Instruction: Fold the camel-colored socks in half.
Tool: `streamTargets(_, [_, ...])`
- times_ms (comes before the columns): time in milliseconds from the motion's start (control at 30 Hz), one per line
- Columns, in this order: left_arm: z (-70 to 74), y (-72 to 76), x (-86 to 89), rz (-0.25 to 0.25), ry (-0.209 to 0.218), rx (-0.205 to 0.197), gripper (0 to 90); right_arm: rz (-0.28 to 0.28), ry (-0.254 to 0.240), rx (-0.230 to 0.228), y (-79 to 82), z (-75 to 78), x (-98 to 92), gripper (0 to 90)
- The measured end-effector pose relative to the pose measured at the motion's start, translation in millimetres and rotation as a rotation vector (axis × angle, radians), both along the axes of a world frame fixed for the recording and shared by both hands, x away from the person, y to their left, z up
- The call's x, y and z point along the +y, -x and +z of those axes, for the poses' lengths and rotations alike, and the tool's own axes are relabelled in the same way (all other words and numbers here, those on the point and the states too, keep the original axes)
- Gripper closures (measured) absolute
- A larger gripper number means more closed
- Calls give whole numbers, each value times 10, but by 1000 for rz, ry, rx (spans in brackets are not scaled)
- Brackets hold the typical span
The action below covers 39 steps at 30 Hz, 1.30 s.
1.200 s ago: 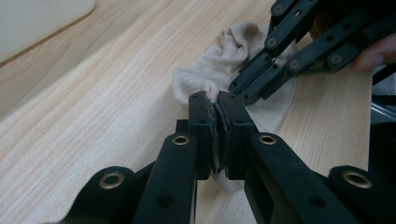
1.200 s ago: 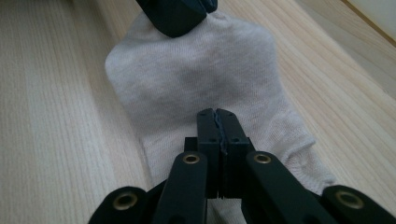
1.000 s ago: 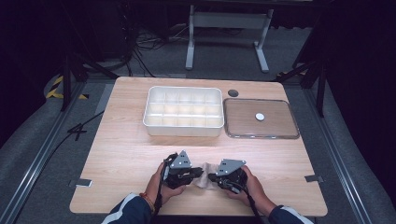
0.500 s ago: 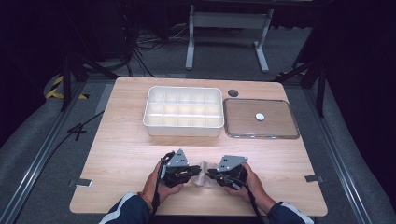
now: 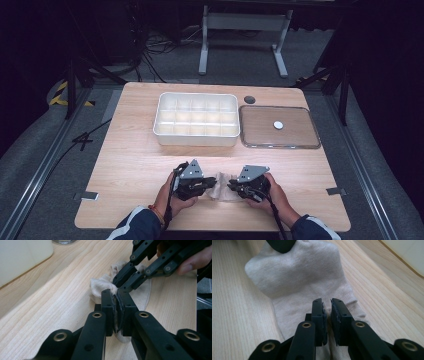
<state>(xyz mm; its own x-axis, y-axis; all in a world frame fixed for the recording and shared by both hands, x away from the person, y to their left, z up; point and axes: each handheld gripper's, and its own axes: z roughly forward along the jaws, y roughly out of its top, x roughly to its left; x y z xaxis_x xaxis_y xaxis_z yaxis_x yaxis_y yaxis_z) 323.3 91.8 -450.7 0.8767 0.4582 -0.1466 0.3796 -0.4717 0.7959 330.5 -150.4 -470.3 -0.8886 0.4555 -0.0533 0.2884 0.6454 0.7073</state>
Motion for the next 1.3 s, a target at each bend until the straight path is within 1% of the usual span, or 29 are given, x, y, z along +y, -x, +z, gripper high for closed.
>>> streamTargets(100, [3, -6, -25, -9, 5, -4, 845, -4, -6, -8, -8, -18, 20, 815])
streamTargets(167, [4, 2, -71, -19, -10, -9, 845, -4, -3, -16, -8, -18, 42, 802])
streamTargets(200, [1, 2, -89, -29, -15, -18, 846, -3, -5, -17, -3, -16, 48, 775])
streamTargets(267, [3, 10, -101, -27, -22, -21, 846, -2, -10, -22, -4, 11, 27, 705])
streamTargets(300, [7, 6, -91, -26, -23, -23, 846, -12, -25, -26, -6, 54, -17, 689])
streamTargets(333, [8, 6, -84, -19, -22, -22, 846, -22, -55, -34, -12, 108, -90, 681])
streamTargets(433, [10, -7, -58, -11, -23, -15, 846, -74, -94, -44, -27, 205, -288, 637])
streamTargets(467, [10, -7, -57, -10, -26, -15, 846, -85, -95, -41, -32, 221, -360, 616])
streamTargets(500, [8, -5, -61, -9, -22, -17, 846, -98, -73, -44, -36, 227, -440, 601])
streamTargets(533, [10, -3, -63, -8, -25, -17, 846, -103, -68, -36, -32, 226, -484, 594])
streamTargets(633, [8, 0, -76, -9, -27, -19, 846, -127, -78, -7, -29, 198, -621, 571])
streamTargets(667, [6, -4, -78, -9, -26, -19, 846, -132, -83, 13, -29, 179, -641, 570])
streamTargets(767, [11, -4, -89, -13, -34, -24, 846, -117, -64, 39, -27, 114, -624, 562])
streamTargets(833, [14, -2, -97, -13, -36, -27, 846, -112, -38, 47, -44, 68, -581, 580])
streamTargets(933, [21, -12, -113, -13, -36, -28, 846, -107, -19, 52, -63, 19, -549, 597])
streamTargets(1000, [21, -16, -136, -16, -34, -32, 846, -114, -19, 59, -78, -9, -536, 606])
streamTargets(1067, [19, -21, -168, -21, -39, -29, 846, -111, -19, 58, -86, -13, -535, 611])
streamTargets(1133, [14, -25, -196, -23, -38, -28, 846, -114, -24, 60, -86, -19, -535, 617])
streamTargets(1300, [15, -42, -245, -27, -33, -34, 846, -110, -20, 55, -83, -18, -532, 622])
